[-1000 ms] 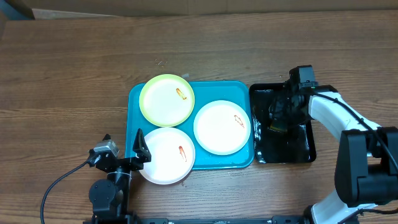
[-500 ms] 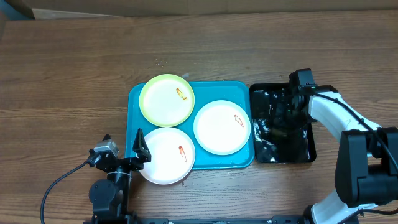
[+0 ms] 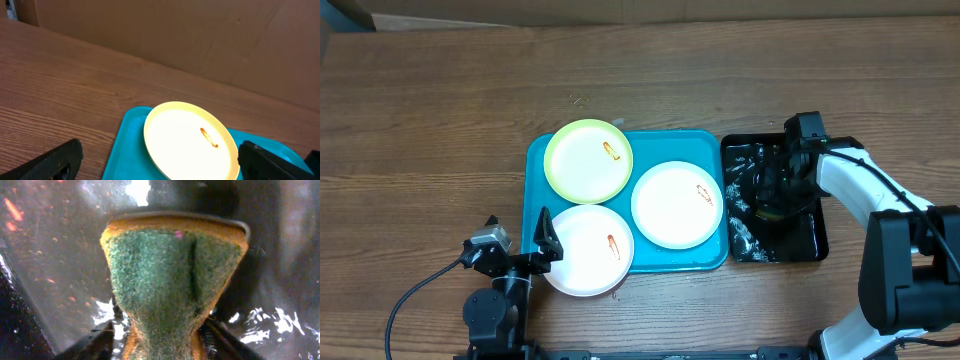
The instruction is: Clean dirty plates on tray and stack at the side
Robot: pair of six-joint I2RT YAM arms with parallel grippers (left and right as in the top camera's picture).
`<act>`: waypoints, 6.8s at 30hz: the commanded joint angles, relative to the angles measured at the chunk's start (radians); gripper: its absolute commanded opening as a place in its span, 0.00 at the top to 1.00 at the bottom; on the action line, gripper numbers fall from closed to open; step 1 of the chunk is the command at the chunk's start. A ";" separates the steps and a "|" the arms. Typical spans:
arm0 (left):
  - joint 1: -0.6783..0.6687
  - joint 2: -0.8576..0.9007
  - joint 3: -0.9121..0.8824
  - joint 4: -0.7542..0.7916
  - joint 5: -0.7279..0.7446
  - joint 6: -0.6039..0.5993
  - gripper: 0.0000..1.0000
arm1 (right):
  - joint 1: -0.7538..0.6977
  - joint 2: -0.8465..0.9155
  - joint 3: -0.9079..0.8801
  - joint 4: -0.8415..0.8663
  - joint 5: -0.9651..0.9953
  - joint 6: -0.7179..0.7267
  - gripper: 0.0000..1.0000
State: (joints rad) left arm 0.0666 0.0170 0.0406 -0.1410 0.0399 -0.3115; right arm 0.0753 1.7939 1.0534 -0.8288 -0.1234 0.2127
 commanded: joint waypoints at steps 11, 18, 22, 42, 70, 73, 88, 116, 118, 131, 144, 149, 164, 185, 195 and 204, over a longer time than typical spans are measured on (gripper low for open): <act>-0.003 -0.006 -0.007 0.003 -0.007 0.019 0.00 | 0.002 -0.010 0.083 0.060 0.125 0.001 0.27; -0.003 -0.006 -0.007 0.004 -0.007 0.019 0.00 | 0.003 -0.009 0.014 0.136 0.122 0.002 0.37; -0.003 -0.006 -0.007 0.003 -0.007 0.019 0.00 | 0.003 -0.009 0.000 0.151 0.122 0.002 0.91; -0.003 -0.006 -0.007 0.004 -0.007 0.019 0.00 | 0.003 -0.010 0.127 -0.055 0.070 -0.003 0.00; -0.003 -0.006 -0.007 0.003 -0.007 0.019 0.00 | 0.001 -0.010 0.127 -0.056 0.070 -0.003 0.00; -0.003 -0.006 -0.007 0.003 -0.007 0.019 0.00 | 0.001 -0.010 0.127 -0.056 0.070 -0.003 0.00; -0.003 -0.006 -0.007 0.003 -0.007 0.019 0.00 | 0.001 -0.010 0.127 -0.056 0.070 -0.003 0.00; -0.003 -0.006 -0.007 0.003 -0.007 0.019 0.00 | 0.001 -0.010 0.127 -0.056 0.070 -0.003 0.00; -0.003 -0.006 -0.007 0.003 -0.007 0.019 0.00 | 0.001 -0.010 0.127 -0.056 0.070 -0.003 0.00; -0.003 -0.006 -0.007 0.003 -0.007 0.019 0.00 | 0.001 -0.010 0.127 -0.056 0.070 -0.003 0.00; -0.003 -0.006 -0.007 0.003 -0.007 0.019 0.00 | 0.001 -0.010 0.127 -0.056 0.070 -0.003 0.00; -0.003 -0.006 -0.007 0.003 -0.007 0.019 0.00 | 0.001 -0.010 0.127 -0.056 0.070 -0.003 0.00; -0.003 -0.006 -0.007 0.003 -0.007 0.019 0.00 | 0.001 -0.010 0.127 -0.056 0.070 -0.003 0.00; -0.003 -0.006 -0.007 0.003 -0.007 0.019 0.00 | 0.001 -0.010 0.127 -0.056 0.070 -0.003 0.00; -0.003 -0.006 -0.007 0.003 -0.007 0.019 0.00 | 0.001 -0.010 0.127 -0.056 0.070 -0.003 0.00; -0.003 -0.006 -0.007 0.003 -0.007 0.019 0.00 | 0.001 -0.010 0.127 -0.056 0.070 -0.003 0.00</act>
State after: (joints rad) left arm 0.0666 0.0170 0.0406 -0.1413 0.0399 -0.3115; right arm 0.0753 1.7943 1.1595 -0.8894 -0.0483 0.2089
